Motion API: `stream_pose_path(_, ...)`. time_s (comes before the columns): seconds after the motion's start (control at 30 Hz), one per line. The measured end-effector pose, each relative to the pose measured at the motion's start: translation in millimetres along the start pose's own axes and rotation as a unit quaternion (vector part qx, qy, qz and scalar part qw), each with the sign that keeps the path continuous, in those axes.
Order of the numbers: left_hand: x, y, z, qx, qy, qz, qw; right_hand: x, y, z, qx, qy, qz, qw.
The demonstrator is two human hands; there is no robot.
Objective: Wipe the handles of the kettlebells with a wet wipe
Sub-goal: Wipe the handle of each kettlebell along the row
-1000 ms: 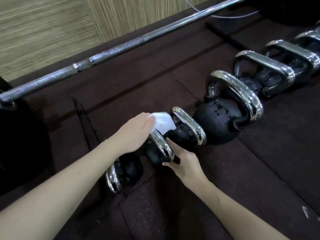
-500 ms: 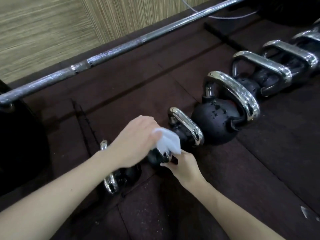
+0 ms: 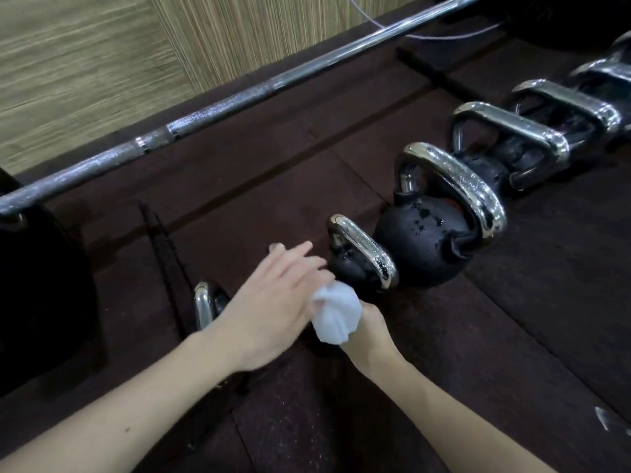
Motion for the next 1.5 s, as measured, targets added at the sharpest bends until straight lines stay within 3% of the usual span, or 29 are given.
stream_pose_path(0.03,10,-4,3,0.004,0.053,0.046,0.998,0,0,3,0.012,0.103,0.023,0.994)
stream_pose_path(0.1,24,-12,13,0.012,0.157,0.119,0.98,-7,-7,4,-0.012,0.174,0.061,0.983)
stream_pose_path(0.23,54,-24,26,0.048,0.249,0.253,0.934,-3,1,7,0.027,0.125,0.087,0.988)
stream_pose_path(0.37,73,-24,29,-0.023,0.284,0.283,0.916,-1,24,25,-0.063,0.185,0.165,0.967)
stream_pose_path(0.43,75,-31,37,-0.065,0.306,0.299,0.901,3,33,43,-0.126,0.194,0.156,0.96)
stream_pose_path(0.53,67,-51,54,-0.111,0.308,0.277,0.903,5,35,65,-0.19,0.181,0.125,0.957)
stream_pose_path(0.63,44,-74,69,-0.132,0.302,0.224,0.917,7,28,72,-0.199,0.157,0.122,0.96)
stream_pose_path(0.7,22,-86,64,-0.087,0.257,0.132,0.953,5,18,71,-0.159,0.164,0.112,0.967)
stream_pose_path(0.8,-13,-94,36,-0.012,0.106,0.015,0.994,3,7,63,-0.129,0.128,0.085,0.98)
stream_pose_path(0.87,-29,-90,24,-0.011,0.019,-0.002,1.0,1,3,62,-0.158,0.117,0.1,0.975)
stream_pose_path(1.0,-54,-78,23,0.002,-0.041,-0.093,0.995,-6,2,69,-0.171,0.102,0.084,0.976)
stream_pose_path(1.07,-45,-85,23,0.011,-0.045,-0.086,0.995,-11,-2,71,-0.192,0.104,0.076,0.973)
stream_pose_path(1.13,-25,-101,21,0.022,-0.017,-0.018,0.999,-11,-6,71,-0.191,0.119,0.076,0.971)
stream_pose_path(1.27,6,-123,24,0.06,0.123,0.088,0.987,-17,-10,76,-0.166,0.079,0.099,0.978)
stream_pose_path(1.37,-12,-114,20,0.047,0.015,0.014,0.999,-17,-9,75,-0.179,0.086,0.081,0.977)
stream_pose_path(1.5,-49,-79,23,0.014,-0.105,-0.125,0.987,-17,-8,81,-0.155,0.163,0.072,0.972)
Point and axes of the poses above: each hand's wrist, its own y-axis away from the middle knuckle, its own z-axis out of the back of the hand, x = y × z, the point moved 1 cm from there along -y, towards the middle knuckle, and after that the axes turned 11 degrees about -y, right-handed, at the moved point
